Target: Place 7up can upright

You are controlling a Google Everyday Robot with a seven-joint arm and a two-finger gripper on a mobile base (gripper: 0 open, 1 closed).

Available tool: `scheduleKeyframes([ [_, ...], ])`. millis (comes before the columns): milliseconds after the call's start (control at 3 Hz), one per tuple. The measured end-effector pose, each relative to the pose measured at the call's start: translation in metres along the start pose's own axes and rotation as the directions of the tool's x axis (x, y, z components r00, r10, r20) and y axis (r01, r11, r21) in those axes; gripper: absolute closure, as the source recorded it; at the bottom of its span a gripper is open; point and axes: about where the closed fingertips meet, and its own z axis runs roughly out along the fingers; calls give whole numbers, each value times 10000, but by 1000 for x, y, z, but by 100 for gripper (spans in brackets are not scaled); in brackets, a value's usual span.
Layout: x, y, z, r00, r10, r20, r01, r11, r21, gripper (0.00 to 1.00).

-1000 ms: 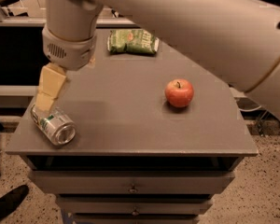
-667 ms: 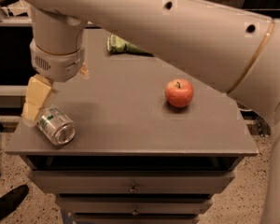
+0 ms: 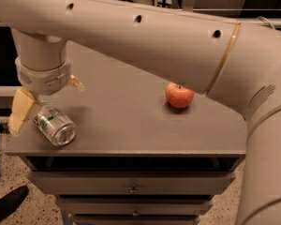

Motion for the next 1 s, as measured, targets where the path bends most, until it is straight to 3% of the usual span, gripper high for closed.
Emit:
scheduleKeyframes([
  [667,-9,6,14,9982,541,258,-555,9967,587,0],
  [1000,-14,-2,25,9962,688,525,-731,9938,842,0],
])
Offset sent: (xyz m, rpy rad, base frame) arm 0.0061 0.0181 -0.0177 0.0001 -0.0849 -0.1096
